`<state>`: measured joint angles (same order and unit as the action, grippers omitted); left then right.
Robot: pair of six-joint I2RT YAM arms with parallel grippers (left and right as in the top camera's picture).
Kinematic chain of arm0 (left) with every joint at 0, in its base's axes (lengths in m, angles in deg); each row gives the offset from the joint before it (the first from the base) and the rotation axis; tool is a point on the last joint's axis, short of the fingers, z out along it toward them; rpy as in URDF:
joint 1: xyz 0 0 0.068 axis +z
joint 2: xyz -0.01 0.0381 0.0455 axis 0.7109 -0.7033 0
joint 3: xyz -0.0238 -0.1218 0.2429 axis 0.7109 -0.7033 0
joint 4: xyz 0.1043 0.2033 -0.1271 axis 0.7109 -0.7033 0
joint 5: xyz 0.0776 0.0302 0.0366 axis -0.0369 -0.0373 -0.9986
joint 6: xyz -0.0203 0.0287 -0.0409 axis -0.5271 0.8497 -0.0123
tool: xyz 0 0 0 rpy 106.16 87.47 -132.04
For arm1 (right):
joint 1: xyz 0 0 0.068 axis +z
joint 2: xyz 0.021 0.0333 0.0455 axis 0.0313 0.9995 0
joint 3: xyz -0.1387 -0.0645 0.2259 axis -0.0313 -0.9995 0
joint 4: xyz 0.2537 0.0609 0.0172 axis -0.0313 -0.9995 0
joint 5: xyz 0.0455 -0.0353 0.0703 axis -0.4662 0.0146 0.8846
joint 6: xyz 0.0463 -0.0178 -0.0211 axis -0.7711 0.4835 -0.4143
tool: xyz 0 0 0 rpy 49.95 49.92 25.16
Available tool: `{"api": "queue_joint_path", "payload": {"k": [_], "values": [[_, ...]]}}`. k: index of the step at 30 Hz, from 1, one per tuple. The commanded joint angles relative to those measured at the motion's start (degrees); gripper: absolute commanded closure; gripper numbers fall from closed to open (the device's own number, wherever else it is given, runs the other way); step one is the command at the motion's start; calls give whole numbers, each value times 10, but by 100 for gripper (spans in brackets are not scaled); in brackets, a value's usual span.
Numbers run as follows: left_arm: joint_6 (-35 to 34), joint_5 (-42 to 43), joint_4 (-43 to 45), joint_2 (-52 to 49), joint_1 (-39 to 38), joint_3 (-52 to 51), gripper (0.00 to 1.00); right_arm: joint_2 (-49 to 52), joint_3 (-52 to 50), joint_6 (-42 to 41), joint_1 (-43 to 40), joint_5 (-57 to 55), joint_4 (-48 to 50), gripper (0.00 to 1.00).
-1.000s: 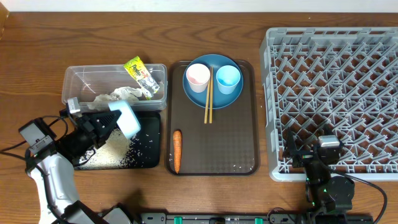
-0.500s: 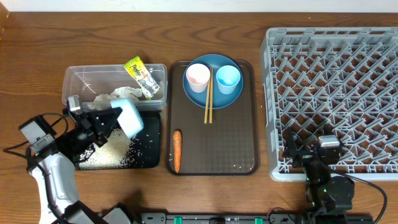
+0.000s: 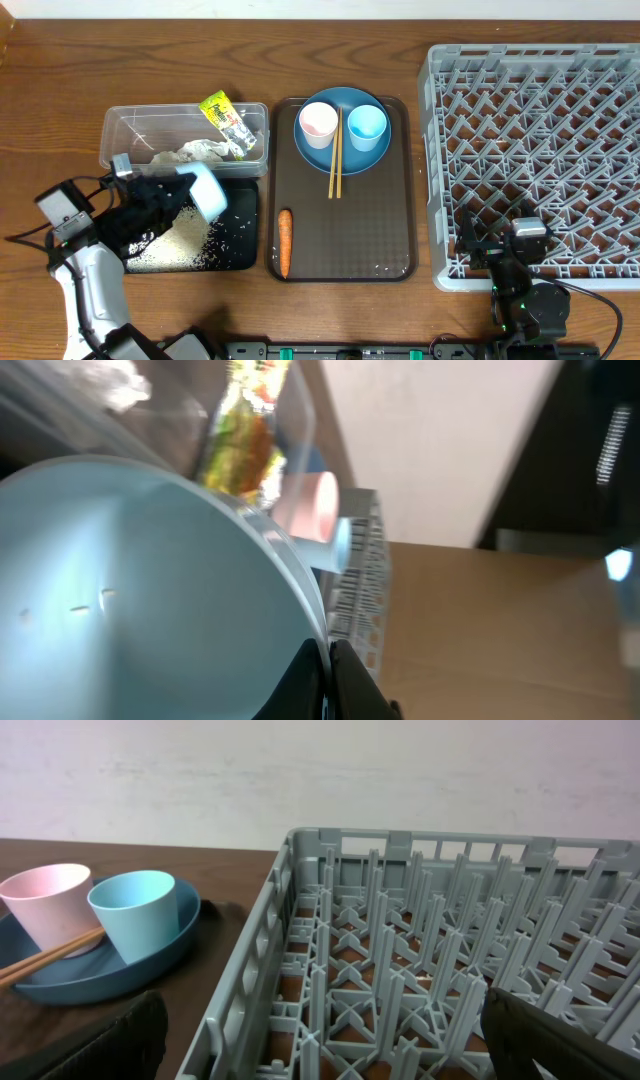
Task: Sort waste into correct bins and load items into the dishwasher rack
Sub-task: 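Tilt the bowl with the left gripper to pour rice onto the black tray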
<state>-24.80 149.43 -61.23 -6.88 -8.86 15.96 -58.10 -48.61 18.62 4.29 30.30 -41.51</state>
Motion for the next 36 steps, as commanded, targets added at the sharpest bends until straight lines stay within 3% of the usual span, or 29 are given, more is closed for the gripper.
{"api": "queue_joint_path", "payload": {"k": [1, 7, 11, 15, 21, 31, 36], "values": [[0, -71, 8, -2, -29, 1, 94, -1, -1, 4, 5, -2, -2, 1], [-15, -53, 50, -2, -72, 1, 94, -1, -1, 4, 5, -2, -2, 1], [-52, 41, 93, -2, -70, 1, 94, -1, -1, 4, 5, -2, -2, 1], [-123, 172, 193, -2, -61, 1, 93, -1, -1, 4, 5, -2, -2, 1], [-187, 172, 191, -1, -55, 1, 94, -1, -1, 4, 5, -2, -2, 1], [-98, 170, 190, -2, -52, -3, 93, -1, -1, 4, 5, -2, -2, 1], [-187, 172, 190, -2, -36, -3, 93, -1, -1, 4, 5, -2, -2, 1]]}}
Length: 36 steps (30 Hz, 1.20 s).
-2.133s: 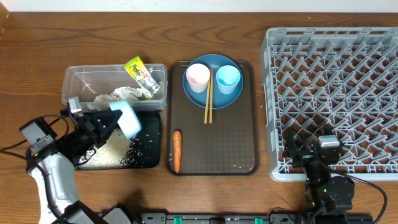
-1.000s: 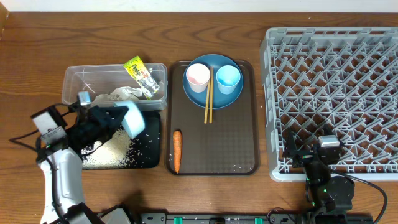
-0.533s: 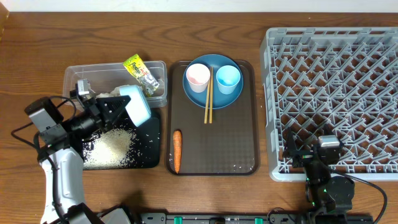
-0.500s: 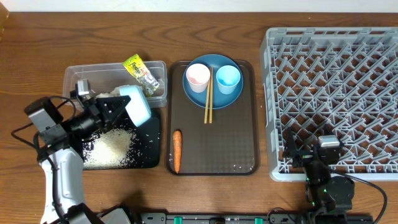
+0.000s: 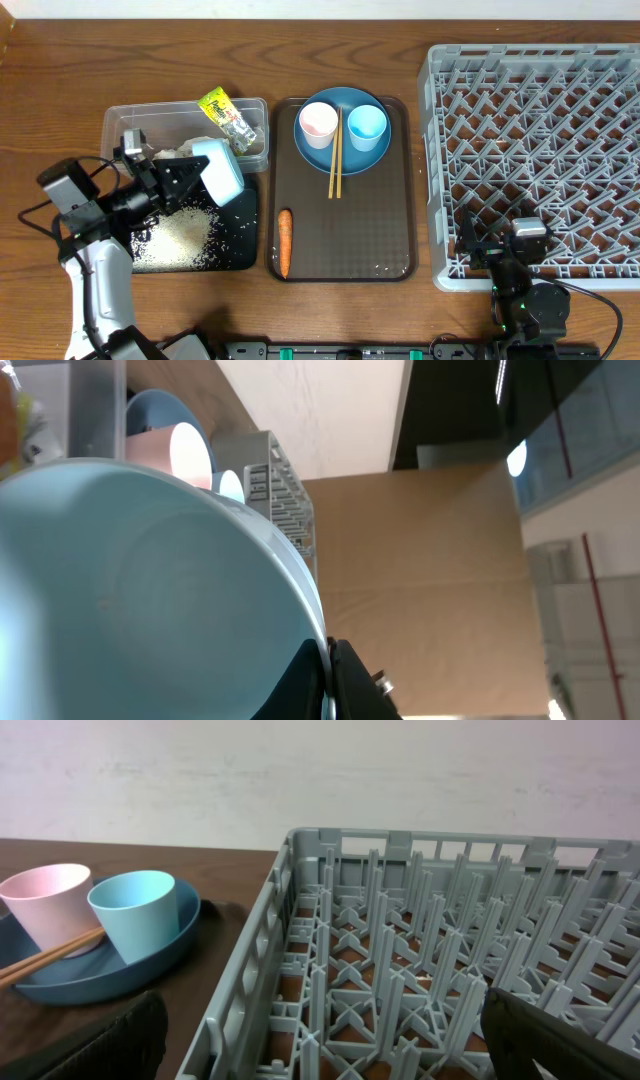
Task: Sort waste into correct bins and load items into the dishwasher rack
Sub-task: 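Tilt the bowl with the left gripper to pour rice onto the black tray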
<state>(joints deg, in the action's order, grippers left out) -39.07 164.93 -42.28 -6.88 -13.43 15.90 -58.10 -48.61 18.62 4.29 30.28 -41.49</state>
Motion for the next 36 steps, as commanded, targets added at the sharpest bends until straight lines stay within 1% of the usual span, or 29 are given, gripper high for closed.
{"api": "queue_joint_path", "payload": {"k": [1, 4, 14, 16, 20, 24, 29, 31, 33, 36], "values": [[-57, 17, 0, -2, 11, -2, 93, -1, -1, 4, 5, -1, -2, 1], [-79, 17, 0, 0, 12, -2, 93, -1, -1, 4, 5, -1, -2, 1], [6, 17, 1, -1, 15, -16, 93, -1, -1, 4, 5, -1, -2, 1], [-1, 17, 1, -2, 24, -17, 93, -1, -1, 4, 5, -1, -2, 1], [-55, 17, 0, -2, 56, -17, 93, -1, -1, 4, 5, -1, -2, 1], [-53, 17, 1, -2, 76, -18, 93, -1, -1, 4, 5, -1, -2, 1], [-24, 17, 0, -2, 78, -22, 93, -1, -1, 4, 5, -1, -2, 1], [-25, 17, 0, -2, 78, -27, 93, -1, -1, 4, 5, -1, -2, 1], [-27, 17, -21, -2, 77, -33, 93, -1, -1, 4, 5, -1, -2, 1], [-14, 17, -115, 1, 77, -42, 93, -1, -1, 4, 5, -1, -2, 1]]}}
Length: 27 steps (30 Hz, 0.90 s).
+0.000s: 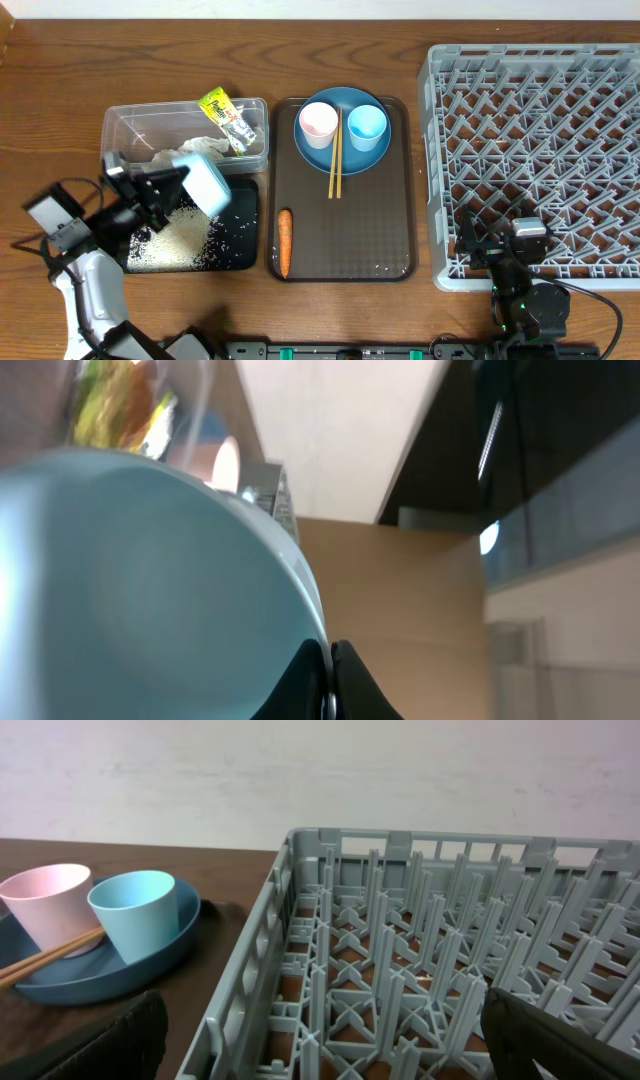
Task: Sort waste into correct bins and load items into the dishwasher rack
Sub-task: 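Tilt the bowl with the left gripper to pour rice onto the black tray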
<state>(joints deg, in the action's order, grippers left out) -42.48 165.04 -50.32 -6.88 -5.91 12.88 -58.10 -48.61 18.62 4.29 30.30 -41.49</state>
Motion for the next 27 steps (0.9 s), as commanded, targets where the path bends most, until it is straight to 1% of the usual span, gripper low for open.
{"api": "queue_joint_path", "payload": {"k": [1, 3, 4, 7, 12, 14, 17, 18, 19, 20, 24, 25, 27], "values": [[39, 16, -50, 1, 2, -14, 93, -1, -1, 4, 5, -2, -2, 1], [87, 16, -42, 1, 2, -15, 93, -1, -1, 4, 5, -2, -2, 1], [100, 16, -42, 1, 2, -15, 93, -1, -1, 4, 5, -2, -2, 1], [100, 16, -74, 1, 2, -15, 93, -1, -1, 4, 5, -2, -2, 1], [97, 16, -31, 1, 7, -15, 93, -1, -1, 4, 5, -2, -2, 1], [75, 16, 0, 1, 17, -15, 93, -1, -1, 4, 5, -2, -2, 1], [-5, 16, 61, 1, 36, -15, 93, -1, -1, 4, 5, -2, -2, 1], [-38, 16, 66, 1, 41, -15, 93, -1, -1, 4, 5, -2, -2, 1], [-60, 16, 64, 2, 42, -15, 94, -1, -1, 4, 5, -2, -2, 1], [-64, 16, 57, 4, 41, -15, 94, -1, -1, 4, 5, -2, -2, 1], [-2, 16, 55, 10, 30, -15, 94, -1, -1, 4, 5, -2, -2, 1], [-3, 16, 43, 10, 30, -16, 94, -1, -1, 4, 5, -2, -2, 1], [2, 16, -31, 19, 23, -16, 94, -1, -1, 4, 5, -2, -2, 1]]}}
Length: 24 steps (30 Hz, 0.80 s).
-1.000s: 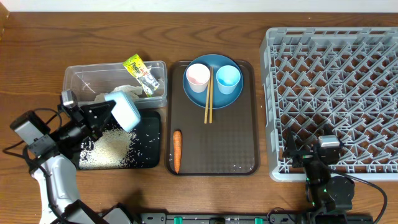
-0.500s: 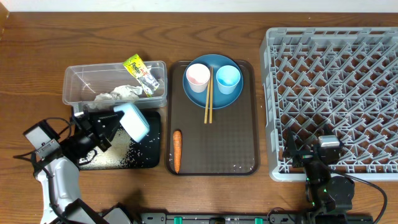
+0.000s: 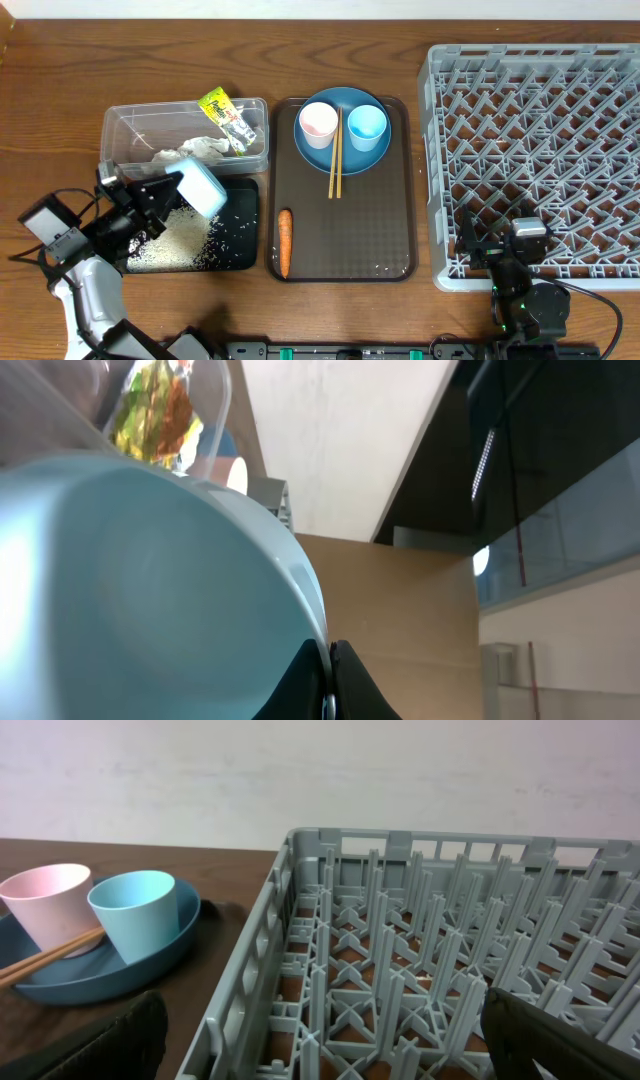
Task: Sort waste into correct bins and load items into the dishwasher rack
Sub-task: 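Tilt the bowl with the left gripper to pour rice onto the black tray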
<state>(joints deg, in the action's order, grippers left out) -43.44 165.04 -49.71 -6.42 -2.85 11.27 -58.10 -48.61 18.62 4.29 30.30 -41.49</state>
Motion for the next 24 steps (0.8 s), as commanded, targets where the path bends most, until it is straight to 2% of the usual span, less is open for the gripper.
{"api": "queue_joint_path", "payload": {"k": [1, 5, 9, 13, 17, 20, 24], "values": [[35, 16, -58, 21, -12, 1, 94, -1, -1, 4, 5, -2, -2, 1], [131, 16, -50, 27, -15, 0, 91, -1, -1, 4, 5, -2, -2, 1], [135, 16, -151, 27, -25, -1, 94, -1, -1, 4, 5, -2, -2, 1], [107, 16, -126, 27, -23, 0, 94, -1, -1, 4, 5, -2, -2, 1], [108, 16, -161, 43, -33, 0, 94, -1, -1, 4, 5, -2, -2, 1], [121, 16, -100, 54, -31, 0, 94, -1, -1, 4, 5, -2, -2, 1], [46, 16, -20, 52, -31, 0, 94, -1, -1, 4, 5, -2, -2, 1]]}}
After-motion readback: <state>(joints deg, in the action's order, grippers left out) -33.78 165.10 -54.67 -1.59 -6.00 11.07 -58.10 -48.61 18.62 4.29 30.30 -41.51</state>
